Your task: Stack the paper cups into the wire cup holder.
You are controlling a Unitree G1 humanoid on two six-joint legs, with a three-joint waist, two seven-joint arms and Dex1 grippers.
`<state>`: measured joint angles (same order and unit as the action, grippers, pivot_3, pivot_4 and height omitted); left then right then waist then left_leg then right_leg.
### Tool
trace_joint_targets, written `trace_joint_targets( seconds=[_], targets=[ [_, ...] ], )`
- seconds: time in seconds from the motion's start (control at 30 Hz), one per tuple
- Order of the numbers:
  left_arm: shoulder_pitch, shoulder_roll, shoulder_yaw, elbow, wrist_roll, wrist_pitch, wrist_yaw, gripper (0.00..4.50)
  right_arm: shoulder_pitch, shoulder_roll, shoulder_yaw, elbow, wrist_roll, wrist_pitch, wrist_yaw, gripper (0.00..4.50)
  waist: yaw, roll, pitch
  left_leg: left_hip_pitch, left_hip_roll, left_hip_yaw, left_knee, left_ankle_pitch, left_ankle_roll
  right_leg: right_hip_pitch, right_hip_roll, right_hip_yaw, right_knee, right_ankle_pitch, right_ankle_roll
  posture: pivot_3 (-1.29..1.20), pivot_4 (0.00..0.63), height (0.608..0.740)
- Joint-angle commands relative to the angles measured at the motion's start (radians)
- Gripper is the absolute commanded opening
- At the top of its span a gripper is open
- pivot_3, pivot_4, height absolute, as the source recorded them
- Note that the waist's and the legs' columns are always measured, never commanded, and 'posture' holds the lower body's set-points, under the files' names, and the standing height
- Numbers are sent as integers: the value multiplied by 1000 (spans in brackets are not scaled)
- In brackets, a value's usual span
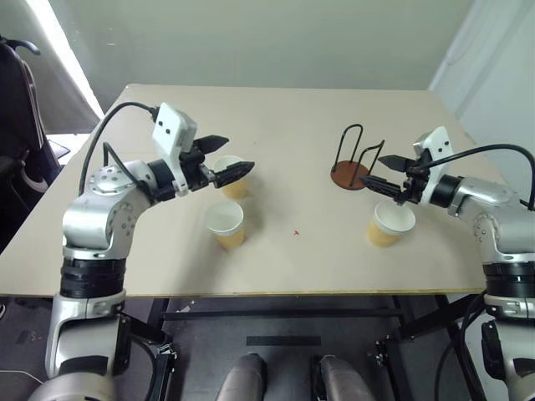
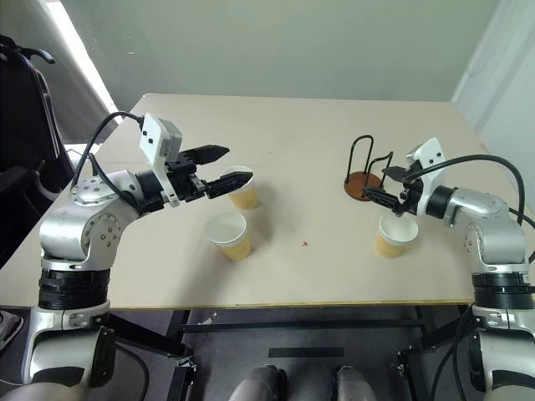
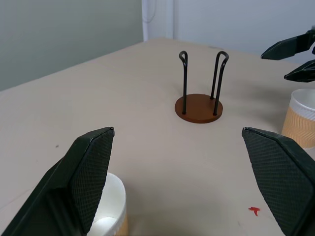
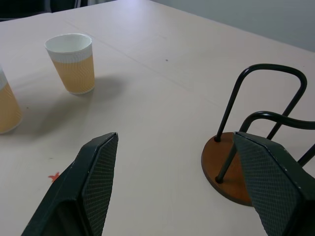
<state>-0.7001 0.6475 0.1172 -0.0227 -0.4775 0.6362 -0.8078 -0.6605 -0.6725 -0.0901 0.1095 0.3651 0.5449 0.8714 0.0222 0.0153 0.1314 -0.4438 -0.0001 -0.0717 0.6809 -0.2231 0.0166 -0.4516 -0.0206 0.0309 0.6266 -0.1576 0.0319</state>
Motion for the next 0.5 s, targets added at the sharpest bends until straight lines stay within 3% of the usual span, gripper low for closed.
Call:
trace_joint_targets(
  seconds=[0.03, 0.5],
  targets=[
    [-12, 13, 22, -28, -7, -12, 0, 4450, -14, 1, -16, -35, 2, -14, -19, 3773, 0, 0, 0, 0, 0, 0, 0, 0, 0, 0, 0, 0, 0, 0, 0, 0, 150, 740],
    [-24, -1, 5, -6, 0, -42, -14, 4450, 6, -43, -15, -53, -9, 20, -8, 3773, 0, 0, 0, 0, 0, 0, 0, 0, 0, 0, 0, 0, 0, 0, 0, 0, 150, 740]
  ],
)
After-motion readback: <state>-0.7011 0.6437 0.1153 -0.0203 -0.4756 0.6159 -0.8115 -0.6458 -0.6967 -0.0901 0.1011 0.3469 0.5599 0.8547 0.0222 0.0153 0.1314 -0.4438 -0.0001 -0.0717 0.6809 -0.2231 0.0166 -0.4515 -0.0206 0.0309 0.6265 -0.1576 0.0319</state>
